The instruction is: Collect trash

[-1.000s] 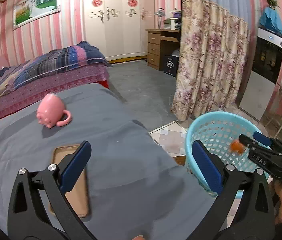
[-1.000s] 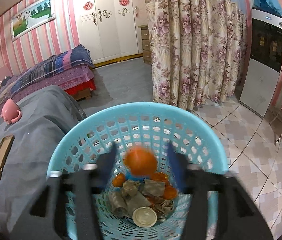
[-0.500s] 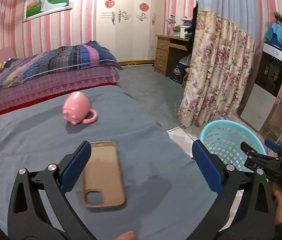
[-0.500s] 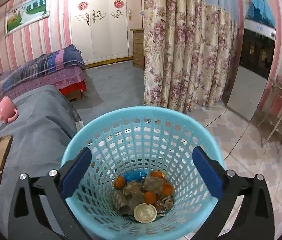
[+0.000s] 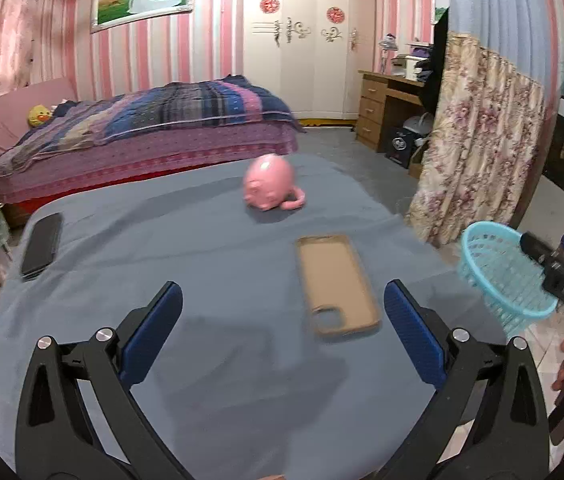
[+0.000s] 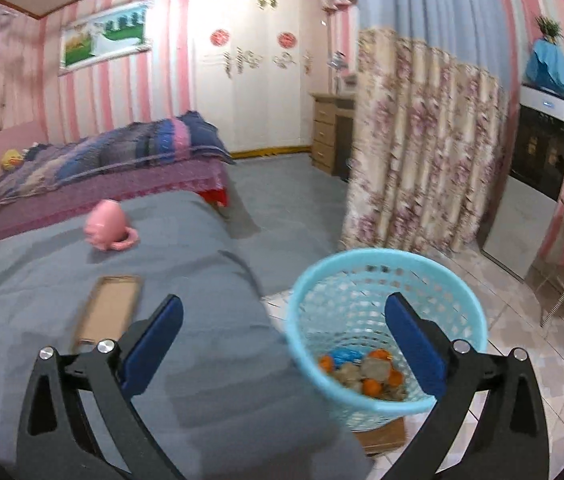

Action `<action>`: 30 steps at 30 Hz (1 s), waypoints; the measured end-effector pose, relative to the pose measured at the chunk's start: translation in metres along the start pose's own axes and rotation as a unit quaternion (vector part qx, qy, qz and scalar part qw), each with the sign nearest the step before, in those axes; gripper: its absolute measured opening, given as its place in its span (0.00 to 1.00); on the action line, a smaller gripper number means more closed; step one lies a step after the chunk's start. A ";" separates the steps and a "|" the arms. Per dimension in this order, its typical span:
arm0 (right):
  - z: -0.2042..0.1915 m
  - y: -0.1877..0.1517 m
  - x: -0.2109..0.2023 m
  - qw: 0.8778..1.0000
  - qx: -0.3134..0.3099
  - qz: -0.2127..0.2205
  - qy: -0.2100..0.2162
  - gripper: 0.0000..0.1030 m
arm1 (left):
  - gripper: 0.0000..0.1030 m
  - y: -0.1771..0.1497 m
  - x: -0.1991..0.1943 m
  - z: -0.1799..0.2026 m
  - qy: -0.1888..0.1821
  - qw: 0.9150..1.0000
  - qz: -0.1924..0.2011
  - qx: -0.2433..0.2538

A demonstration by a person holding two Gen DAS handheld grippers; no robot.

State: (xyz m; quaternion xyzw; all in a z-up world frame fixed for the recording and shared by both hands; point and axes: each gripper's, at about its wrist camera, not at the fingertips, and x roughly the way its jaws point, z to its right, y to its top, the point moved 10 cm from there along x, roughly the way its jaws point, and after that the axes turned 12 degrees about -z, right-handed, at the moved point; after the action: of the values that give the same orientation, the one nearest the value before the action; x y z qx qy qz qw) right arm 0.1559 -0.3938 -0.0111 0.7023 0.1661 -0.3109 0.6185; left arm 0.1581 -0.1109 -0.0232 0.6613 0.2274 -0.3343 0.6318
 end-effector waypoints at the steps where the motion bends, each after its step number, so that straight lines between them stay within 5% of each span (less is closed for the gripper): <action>1: -0.008 -0.001 -0.003 1.000 -0.001 0.001 0.006 0.96 | 0.95 -0.004 -0.004 -0.010 0.003 1.000 0.000 -0.004; 12: -0.106 -0.028 -0.035 0.999 -0.023 0.009 0.042 0.96 | 0.95 -0.032 -0.025 -0.069 0.028 0.999 0.006 -0.029; 21: -0.146 -0.057 -0.044 0.997 -0.055 0.021 0.047 0.96 | 0.95 -0.058 -0.005 -0.084 0.028 0.999 -0.016 -0.026; 30: -0.156 -0.066 -0.039 0.996 -0.071 0.028 0.047 0.96 | 0.95 -0.055 0.002 -0.093 0.031 0.999 0.002 -0.038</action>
State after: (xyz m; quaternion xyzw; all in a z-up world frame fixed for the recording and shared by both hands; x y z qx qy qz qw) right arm 0.1220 -0.2249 -0.0297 0.6745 0.1970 -0.2478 0.6670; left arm 0.1343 -0.0140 -0.0640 0.6470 0.2580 -0.3035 0.6502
